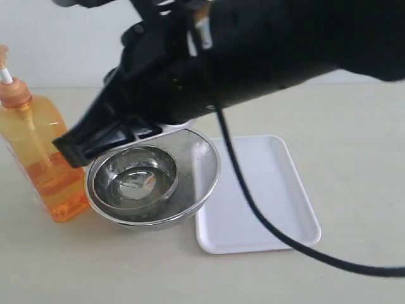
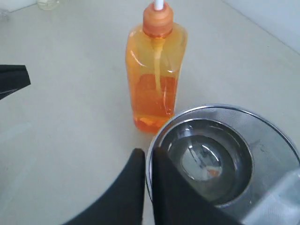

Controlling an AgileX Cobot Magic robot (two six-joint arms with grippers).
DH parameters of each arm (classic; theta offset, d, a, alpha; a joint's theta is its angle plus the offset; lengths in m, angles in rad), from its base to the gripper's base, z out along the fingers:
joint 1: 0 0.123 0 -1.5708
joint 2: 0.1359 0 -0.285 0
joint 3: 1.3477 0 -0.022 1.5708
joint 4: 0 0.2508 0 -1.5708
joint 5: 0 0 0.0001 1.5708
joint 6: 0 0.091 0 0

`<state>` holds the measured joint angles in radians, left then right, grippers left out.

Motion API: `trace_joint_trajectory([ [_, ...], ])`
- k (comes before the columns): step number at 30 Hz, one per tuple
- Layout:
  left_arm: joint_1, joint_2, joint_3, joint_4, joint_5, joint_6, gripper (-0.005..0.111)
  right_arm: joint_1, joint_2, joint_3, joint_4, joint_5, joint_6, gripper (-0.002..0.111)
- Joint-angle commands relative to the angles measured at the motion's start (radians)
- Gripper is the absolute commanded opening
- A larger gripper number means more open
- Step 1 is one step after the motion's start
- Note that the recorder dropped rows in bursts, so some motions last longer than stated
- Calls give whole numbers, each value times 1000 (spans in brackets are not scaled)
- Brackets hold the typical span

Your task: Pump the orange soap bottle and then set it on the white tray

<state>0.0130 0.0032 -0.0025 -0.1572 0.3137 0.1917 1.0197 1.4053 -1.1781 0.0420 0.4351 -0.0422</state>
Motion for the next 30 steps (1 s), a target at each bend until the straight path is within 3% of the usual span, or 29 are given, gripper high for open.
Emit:
trace_joint_trajectory([
  [1, 3, -3, 3, -5, 0, 3, 5, -4, -139, 112, -161, 4, 159, 0],
  [9, 3, -3, 3, -5, 0, 3, 5, -4, -337, 265, -469, 52, 470, 0],
  [30, 3, -3, 3, -5, 0, 3, 5, -4, -374, 272, -450, 83, 534, 0],
])
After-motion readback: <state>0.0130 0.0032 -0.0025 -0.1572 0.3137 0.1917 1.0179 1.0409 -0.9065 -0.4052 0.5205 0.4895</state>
